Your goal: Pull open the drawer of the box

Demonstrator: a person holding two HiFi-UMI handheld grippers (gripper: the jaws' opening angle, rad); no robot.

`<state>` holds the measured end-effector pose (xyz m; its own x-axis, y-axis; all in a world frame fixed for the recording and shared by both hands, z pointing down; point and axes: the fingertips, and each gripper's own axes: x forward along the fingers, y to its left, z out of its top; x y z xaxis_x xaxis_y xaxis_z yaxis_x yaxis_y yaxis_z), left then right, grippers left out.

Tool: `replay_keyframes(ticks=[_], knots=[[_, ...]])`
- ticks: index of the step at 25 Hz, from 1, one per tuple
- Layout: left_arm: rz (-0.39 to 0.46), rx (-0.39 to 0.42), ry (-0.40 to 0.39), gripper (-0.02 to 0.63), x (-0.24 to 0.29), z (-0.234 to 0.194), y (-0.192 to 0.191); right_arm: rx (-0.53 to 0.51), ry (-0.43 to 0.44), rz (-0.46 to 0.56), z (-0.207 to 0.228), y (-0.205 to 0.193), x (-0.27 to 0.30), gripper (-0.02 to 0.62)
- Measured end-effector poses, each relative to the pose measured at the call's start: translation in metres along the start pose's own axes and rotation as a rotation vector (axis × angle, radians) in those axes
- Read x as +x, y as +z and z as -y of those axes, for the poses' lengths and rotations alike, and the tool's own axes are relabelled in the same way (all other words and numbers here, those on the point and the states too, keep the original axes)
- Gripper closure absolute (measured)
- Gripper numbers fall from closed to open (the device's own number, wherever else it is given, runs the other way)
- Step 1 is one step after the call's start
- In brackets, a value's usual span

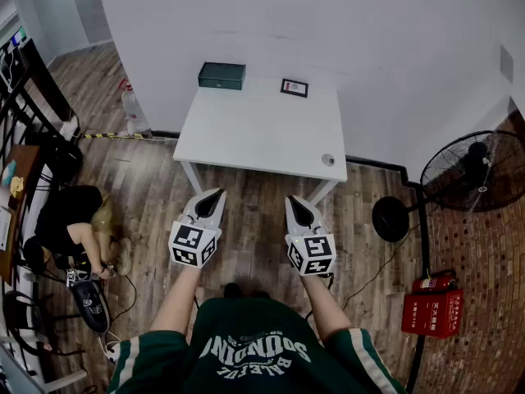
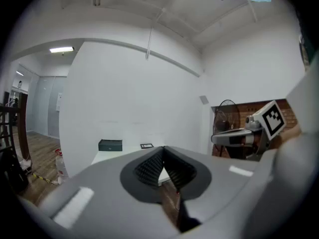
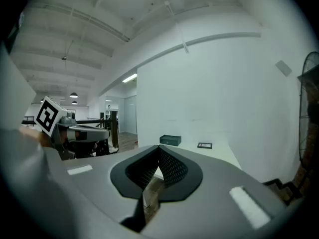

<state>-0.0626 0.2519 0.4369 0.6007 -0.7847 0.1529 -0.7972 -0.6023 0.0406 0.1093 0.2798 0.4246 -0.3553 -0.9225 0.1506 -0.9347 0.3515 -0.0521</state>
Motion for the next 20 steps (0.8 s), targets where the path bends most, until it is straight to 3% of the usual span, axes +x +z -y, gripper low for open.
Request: replay_keyframes(ticks=[5,20], knots=[[-0.006,-0.001,-0.015,0.554,0.001,-0.010,-0.003,0.009,-0.023,0.028,-0.002,0.001,0.003,0.594],[-0.042,-0.025,-0.048,0.554,0.001,-0.071,-0.023,0.027,-0.039,-0.019,-0.037,-0.019,0.052,0.594]])
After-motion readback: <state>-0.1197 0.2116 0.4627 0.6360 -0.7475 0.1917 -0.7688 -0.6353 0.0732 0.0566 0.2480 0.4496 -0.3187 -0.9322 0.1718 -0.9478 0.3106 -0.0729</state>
